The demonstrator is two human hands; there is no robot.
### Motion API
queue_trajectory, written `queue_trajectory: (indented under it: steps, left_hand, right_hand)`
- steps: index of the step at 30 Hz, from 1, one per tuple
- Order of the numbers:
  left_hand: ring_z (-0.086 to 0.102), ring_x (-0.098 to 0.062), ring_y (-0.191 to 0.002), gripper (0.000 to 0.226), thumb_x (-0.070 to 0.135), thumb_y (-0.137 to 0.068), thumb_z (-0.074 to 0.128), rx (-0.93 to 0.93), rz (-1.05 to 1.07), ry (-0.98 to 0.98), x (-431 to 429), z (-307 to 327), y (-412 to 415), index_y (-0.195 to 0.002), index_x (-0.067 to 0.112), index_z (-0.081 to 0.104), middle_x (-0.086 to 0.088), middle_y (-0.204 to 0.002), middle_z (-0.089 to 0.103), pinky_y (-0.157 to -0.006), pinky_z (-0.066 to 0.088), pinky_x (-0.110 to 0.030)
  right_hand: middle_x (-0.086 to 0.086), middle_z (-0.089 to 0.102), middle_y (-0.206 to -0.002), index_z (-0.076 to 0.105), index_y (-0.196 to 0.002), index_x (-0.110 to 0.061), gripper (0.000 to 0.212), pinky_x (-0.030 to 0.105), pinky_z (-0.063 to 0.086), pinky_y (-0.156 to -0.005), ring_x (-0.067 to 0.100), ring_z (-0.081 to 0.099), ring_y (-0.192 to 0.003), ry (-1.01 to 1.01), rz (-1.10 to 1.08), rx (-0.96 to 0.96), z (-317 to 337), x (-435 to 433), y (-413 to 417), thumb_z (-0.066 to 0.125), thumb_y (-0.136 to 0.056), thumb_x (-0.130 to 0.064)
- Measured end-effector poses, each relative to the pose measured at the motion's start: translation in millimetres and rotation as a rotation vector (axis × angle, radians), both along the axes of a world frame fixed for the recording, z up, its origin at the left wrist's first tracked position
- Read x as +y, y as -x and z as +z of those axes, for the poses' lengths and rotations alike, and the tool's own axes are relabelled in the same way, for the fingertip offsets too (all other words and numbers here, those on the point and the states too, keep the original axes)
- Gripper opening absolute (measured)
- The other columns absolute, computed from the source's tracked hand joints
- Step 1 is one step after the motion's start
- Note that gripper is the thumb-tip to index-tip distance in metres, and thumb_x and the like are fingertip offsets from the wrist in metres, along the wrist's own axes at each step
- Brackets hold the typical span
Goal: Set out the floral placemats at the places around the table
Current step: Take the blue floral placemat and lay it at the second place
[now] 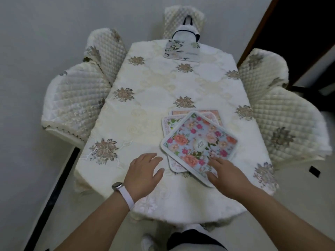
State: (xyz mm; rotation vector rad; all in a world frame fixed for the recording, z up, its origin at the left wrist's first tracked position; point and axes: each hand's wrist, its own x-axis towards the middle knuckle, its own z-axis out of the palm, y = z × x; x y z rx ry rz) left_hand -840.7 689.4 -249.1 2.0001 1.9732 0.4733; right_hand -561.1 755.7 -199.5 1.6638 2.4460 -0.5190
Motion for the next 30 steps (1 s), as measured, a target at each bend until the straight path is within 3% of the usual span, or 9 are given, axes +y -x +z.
queue_trajectory:
  steps: [3,8,14,16,18,20,24,27,30]
  left_hand:
    - [0.056,-0.024,-0.118,0.052,0.05,-0.087,0.041,-0.004,-0.059,0.029,29,-4,-9,-0.122,0.021,0.065,-0.003,-0.128,0.064,-0.094,0.045,-0.042]
    - [0.053,-0.024,-0.119,0.059,0.053,-0.085,0.041,-0.185,-0.015,0.261,63,-18,-19,-0.128,0.017,0.06,-0.003,-0.129,0.061,-0.097,0.041,-0.033]
    - [0.053,-0.021,-0.118,0.035,0.022,-0.094,0.059,-0.293,0.213,0.398,112,-31,-22,-0.127,0.012,0.058,-0.008,-0.131,0.059,-0.094,0.036,-0.023]
    - [0.053,-0.022,-0.116,0.033,0.023,-0.095,0.058,-0.323,0.295,0.431,129,-32,-22,-0.126,0.013,0.058,-0.009,-0.131,0.057,-0.091,0.036,-0.024]
    - [0.053,-0.024,-0.117,0.034,0.024,-0.095,0.057,-0.36,0.381,0.454,148,-31,-24,-0.128,0.014,0.056,-0.011,-0.134,0.055,-0.091,0.038,-0.028]
    - [0.053,-0.024,-0.112,0.038,0.025,-0.095,0.057,-0.418,0.437,0.482,162,-28,-29,-0.132,0.013,0.053,-0.01,-0.135,0.053,-0.09,0.039,-0.029]
    - [0.059,-0.021,-0.098,0.042,0.027,-0.093,0.058,-0.418,0.387,0.523,187,-29,-38,-0.133,0.016,0.05,-0.006,-0.126,0.058,-0.082,0.047,-0.031]
    - [0.066,-0.019,-0.083,0.041,0.028,-0.093,0.056,-0.387,0.347,0.538,206,-34,-45,-0.132,0.017,0.049,-0.008,-0.117,0.064,-0.068,0.051,-0.031]
    - [0.066,-0.022,-0.08,0.042,0.026,-0.093,0.056,-0.384,0.335,0.548,221,-37,-55,-0.133,0.016,0.048,-0.004,-0.113,0.062,-0.071,0.055,-0.034]
  right_hand:
    - [-0.001,0.049,-0.141,0.048,-0.139,-0.022,0.045,0.038,0.045,-0.098,0.023,0.047,-0.126,0.065,-0.087,0.004,-13,6,-16,0.045,-0.098,-0.042]
    - [0.0,0.047,-0.144,0.048,-0.14,-0.02,0.047,0.032,0.04,-0.102,0.019,0.048,-0.128,0.256,-0.327,0.178,-37,20,-39,0.047,-0.098,-0.042]
    - [0.009,0.05,-0.134,0.048,-0.135,-0.012,0.046,0.033,0.047,-0.092,0.024,0.054,-0.117,0.406,-0.659,0.452,-70,46,-56,0.057,-0.094,-0.03]
    - [0.009,0.056,-0.118,0.052,-0.122,-0.011,0.03,0.026,0.048,-0.078,0.018,0.058,-0.099,0.4,-0.731,0.541,-71,53,-58,0.059,-0.093,-0.021]
    - [0.007,0.059,-0.116,0.052,-0.111,-0.021,0.027,0.032,0.054,-0.078,0.016,0.059,-0.096,0.38,-0.764,0.587,-79,57,-63,0.062,-0.087,-0.026]
    - [0.005,0.058,-0.12,0.052,-0.115,-0.028,0.038,0.044,0.056,-0.086,0.02,0.06,-0.105,0.411,-0.825,0.656,-91,60,-68,0.063,-0.079,-0.035]
    - [0.002,0.061,-0.111,0.045,-0.112,-0.027,0.03,0.03,0.054,-0.075,0.017,0.063,-0.098,0.468,-0.976,0.825,-85,68,-66,0.06,-0.089,-0.014]
    - [-0.002,0.066,-0.113,0.051,-0.119,-0.022,0.033,0.027,0.055,-0.072,0.014,0.066,-0.098,0.504,-1.034,0.875,-92,71,-70,0.063,-0.089,-0.02]
    - [-0.002,0.066,-0.111,0.053,-0.118,-0.021,0.029,0.026,0.054,-0.071,0.012,0.066,-0.097,0.519,-1.077,0.891,-95,74,-72,0.061,-0.091,-0.018]
